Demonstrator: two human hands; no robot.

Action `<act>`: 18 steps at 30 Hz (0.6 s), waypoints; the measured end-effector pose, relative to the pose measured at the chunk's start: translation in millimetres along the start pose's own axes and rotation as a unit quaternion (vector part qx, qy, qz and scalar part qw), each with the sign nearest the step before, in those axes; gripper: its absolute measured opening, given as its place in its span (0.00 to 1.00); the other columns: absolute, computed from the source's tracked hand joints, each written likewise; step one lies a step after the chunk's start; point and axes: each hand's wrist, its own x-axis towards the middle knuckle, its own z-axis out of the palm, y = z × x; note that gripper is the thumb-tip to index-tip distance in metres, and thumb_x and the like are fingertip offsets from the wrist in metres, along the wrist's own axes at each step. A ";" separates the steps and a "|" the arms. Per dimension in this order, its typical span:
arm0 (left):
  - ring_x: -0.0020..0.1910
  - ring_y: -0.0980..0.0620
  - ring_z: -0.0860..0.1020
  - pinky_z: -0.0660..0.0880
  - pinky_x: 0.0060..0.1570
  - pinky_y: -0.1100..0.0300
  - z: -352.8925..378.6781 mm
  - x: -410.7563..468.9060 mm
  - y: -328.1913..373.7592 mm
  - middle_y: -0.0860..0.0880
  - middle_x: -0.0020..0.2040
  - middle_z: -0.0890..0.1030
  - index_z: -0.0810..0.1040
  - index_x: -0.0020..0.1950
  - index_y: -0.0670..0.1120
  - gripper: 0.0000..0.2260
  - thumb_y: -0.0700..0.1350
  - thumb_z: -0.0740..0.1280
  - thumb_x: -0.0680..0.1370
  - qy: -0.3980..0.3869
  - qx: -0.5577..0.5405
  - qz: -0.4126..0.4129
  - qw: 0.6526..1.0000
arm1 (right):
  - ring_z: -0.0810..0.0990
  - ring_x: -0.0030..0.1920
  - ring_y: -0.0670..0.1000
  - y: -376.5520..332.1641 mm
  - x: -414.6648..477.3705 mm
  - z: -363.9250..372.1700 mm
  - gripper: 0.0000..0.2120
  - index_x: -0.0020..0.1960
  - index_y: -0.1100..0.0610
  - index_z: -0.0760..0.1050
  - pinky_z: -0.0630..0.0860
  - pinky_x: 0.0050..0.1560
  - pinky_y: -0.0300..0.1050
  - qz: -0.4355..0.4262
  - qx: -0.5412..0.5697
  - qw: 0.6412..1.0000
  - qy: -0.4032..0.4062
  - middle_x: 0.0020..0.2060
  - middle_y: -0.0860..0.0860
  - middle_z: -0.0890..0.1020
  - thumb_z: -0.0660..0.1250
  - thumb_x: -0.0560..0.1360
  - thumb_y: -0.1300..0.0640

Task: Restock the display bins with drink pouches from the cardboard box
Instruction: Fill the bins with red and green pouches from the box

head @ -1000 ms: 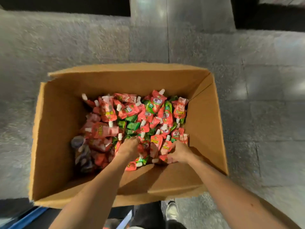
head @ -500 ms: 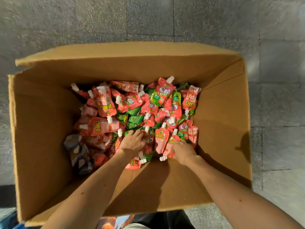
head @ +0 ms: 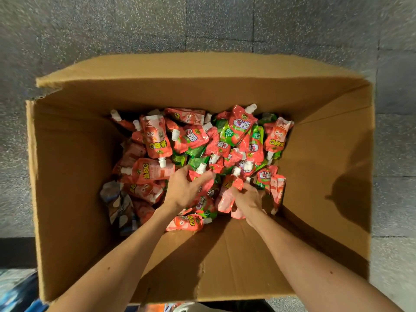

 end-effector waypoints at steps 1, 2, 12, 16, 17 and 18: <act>0.42 0.51 0.80 0.76 0.42 0.60 -1.0 -0.3 -1.3 0.49 0.44 0.83 0.79 0.55 0.41 0.36 0.72 0.68 0.67 0.002 -0.033 -0.021 0.999 | 0.73 0.61 0.61 0.7 -0.8 5.0 0.18 0.65 0.48 0.77 0.76 0.60 0.52 0.001 -0.005 1.000 0.010 0.62 0.56 0.66 0.69 0.77 0.46; 0.44 0.52 0.81 0.75 0.43 0.61 -1.3 -1.8 -3.1 0.49 0.46 0.84 0.79 0.55 0.41 0.34 0.71 0.69 0.68 0.002 -0.048 -0.034 0.998 | 0.72 0.62 0.61 1.0 -2.4 10.0 0.19 0.66 0.49 0.76 0.75 0.61 0.51 0.000 -0.010 1.000 0.014 0.64 0.57 0.66 0.69 0.77 0.46; 0.72 0.43 0.70 0.66 0.71 0.53 3.0 -7.1 -8.4 0.37 0.72 0.71 0.62 0.76 0.36 0.48 0.71 0.67 0.71 -0.010 -0.112 -0.095 0.989 | 0.73 0.60 0.60 -12.2 0.0 40.2 0.17 0.50 0.53 0.80 0.74 0.60 0.55 0.003 -0.134 0.991 -0.018 0.53 0.54 0.79 0.66 0.63 0.48; 0.63 0.34 0.76 0.74 0.63 0.40 -0.1 -11.0 -14.8 0.31 0.63 0.77 0.70 0.70 0.35 0.54 0.79 0.65 0.63 -0.006 -0.121 -0.117 0.986 | 0.72 0.63 0.61 -13.1 9.6 36.3 0.12 0.54 0.63 0.77 0.76 0.56 0.54 -0.034 -0.133 0.991 -0.012 0.59 0.56 0.76 0.69 0.72 0.59; 0.62 0.38 0.77 0.74 0.64 0.42 0.2 -12.3 -16.8 0.34 0.62 0.79 0.70 0.70 0.36 0.53 0.79 0.65 0.64 -0.002 -0.122 -0.123 0.985 | 0.76 0.58 0.61 -11.7 10.3 34.2 0.10 0.51 0.63 0.76 0.77 0.52 0.53 -0.033 -0.102 0.994 -0.010 0.57 0.57 0.78 0.69 0.71 0.61; 0.61 0.41 0.79 0.75 0.63 0.44 -0.2 -14.0 -17.8 0.37 0.61 0.80 0.69 0.71 0.37 0.53 0.79 0.65 0.64 -0.004 -0.127 -0.128 0.984 | 0.79 0.53 0.60 -10.5 7.5 30.4 0.09 0.49 0.63 0.76 0.78 0.48 0.52 -0.032 -0.075 0.997 -0.015 0.53 0.58 0.79 0.70 0.71 0.61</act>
